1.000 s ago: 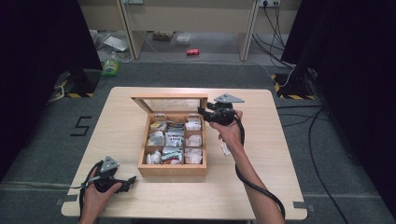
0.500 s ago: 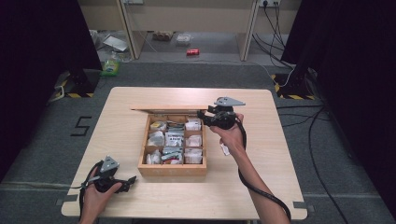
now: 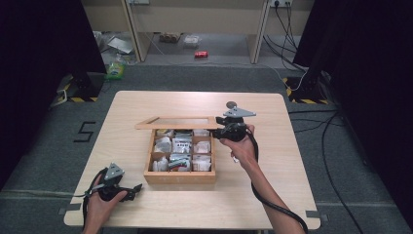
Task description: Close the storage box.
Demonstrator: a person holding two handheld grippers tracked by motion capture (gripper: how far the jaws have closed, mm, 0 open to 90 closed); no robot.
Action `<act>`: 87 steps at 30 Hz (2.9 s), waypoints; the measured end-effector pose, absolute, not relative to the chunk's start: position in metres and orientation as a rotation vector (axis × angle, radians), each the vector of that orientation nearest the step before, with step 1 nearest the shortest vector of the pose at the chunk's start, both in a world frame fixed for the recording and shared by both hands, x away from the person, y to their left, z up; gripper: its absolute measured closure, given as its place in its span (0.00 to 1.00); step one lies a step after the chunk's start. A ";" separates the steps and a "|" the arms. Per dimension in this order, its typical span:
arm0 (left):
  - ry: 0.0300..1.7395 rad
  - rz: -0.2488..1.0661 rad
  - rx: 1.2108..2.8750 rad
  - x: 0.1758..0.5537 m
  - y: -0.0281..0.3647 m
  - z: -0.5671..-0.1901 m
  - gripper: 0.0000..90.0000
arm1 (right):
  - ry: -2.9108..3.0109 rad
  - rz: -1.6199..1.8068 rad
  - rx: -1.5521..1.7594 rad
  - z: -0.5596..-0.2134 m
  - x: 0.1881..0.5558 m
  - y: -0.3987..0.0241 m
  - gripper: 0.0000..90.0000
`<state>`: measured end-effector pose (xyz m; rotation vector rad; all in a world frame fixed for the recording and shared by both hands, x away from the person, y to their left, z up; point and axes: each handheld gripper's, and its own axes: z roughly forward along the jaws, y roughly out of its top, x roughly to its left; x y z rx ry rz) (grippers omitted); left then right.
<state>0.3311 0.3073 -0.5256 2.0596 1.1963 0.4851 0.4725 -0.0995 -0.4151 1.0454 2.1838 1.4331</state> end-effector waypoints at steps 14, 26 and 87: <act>1.197 0.483 2.058 0.331 0.307 -0.526 0.00 | 2.199 1.444 1.039 -0.427 0.460 -0.104 0.51; 1.197 0.484 2.058 0.331 0.307 -0.526 0.00 | 2.196 1.450 1.034 -0.436 0.450 -0.104 0.48; 1.197 0.484 2.060 0.331 0.307 -0.526 0.00 | 2.219 1.349 1.017 -0.462 0.398 -0.123 0.42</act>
